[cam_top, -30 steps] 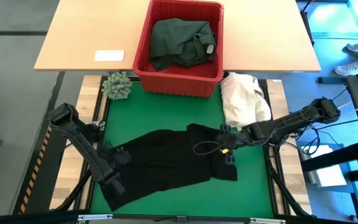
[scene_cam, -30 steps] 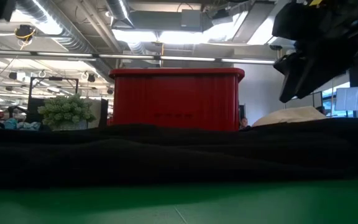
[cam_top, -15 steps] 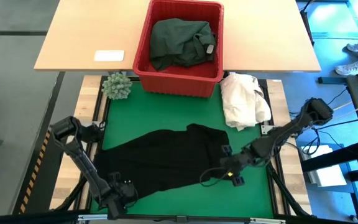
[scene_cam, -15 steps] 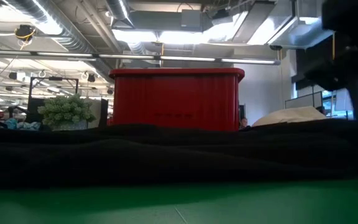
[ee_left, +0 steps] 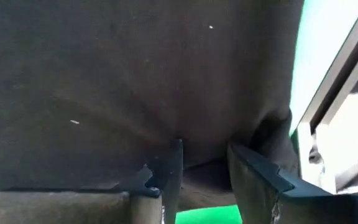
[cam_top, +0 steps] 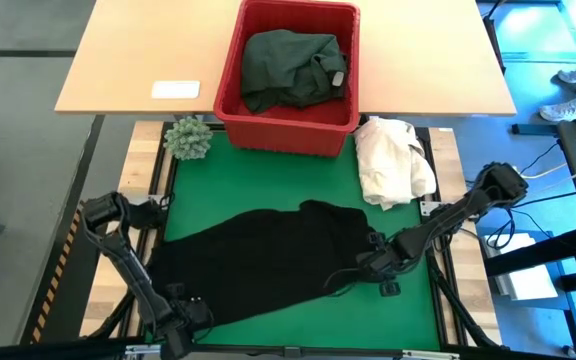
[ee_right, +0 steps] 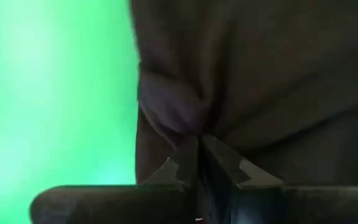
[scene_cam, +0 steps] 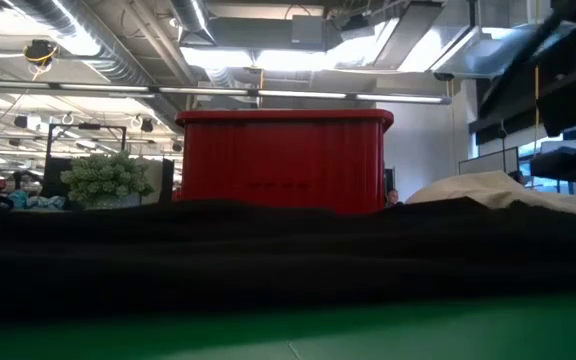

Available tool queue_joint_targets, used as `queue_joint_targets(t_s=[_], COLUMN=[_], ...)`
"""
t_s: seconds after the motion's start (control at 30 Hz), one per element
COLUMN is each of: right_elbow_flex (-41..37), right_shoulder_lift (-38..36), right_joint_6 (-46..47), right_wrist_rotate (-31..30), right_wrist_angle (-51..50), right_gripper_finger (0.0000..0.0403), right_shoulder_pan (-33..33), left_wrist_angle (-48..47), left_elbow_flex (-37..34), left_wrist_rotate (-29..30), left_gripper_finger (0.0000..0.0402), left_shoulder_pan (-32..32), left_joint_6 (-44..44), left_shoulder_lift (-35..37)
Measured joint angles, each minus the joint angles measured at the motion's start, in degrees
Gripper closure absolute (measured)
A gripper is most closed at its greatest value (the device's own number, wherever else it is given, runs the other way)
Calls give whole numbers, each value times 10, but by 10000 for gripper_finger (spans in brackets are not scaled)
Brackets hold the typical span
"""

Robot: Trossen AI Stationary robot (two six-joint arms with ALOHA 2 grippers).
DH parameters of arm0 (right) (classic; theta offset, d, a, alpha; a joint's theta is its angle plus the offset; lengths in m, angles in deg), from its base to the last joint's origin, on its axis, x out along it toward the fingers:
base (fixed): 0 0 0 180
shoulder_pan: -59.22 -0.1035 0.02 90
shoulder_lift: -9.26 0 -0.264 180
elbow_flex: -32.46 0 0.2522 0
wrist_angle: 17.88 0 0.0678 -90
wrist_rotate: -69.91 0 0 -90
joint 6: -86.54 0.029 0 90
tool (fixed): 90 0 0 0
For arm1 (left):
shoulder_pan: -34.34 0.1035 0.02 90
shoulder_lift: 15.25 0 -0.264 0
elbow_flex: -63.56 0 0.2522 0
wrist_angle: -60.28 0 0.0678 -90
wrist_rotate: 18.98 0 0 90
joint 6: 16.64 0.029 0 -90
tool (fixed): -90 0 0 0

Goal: Fold laundry
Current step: Fold the black shirt

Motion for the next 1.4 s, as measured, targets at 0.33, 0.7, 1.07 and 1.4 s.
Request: queue_joint_targets(t_s=[0.33,0.7,1.07,1.4], right_elbow_flex=[-2,26,43,44], right_shoulder_lift=[-42,-91,-110,-97], right_joint_6=[44,45,-11,-137], right_wrist_rotate=[0,-7,-140,-102], right_wrist_angle=[-145,-154,-82,86], right_gripper_finger=[395,391,391,391], right_shoulder_pan=[0,0,22,135], left_wrist_angle=[-3,-117,-126,-52], left_elbow_flex=[1,67,101,68], left_wrist_rotate=[-88,38,257,374], left_gripper_finger=[281,281,280,280], left_shoulder_pan=[-6,4,34,158], left_joint_6=[4,5,77,259], left_shoulder_lift=[-25,7,8,8])
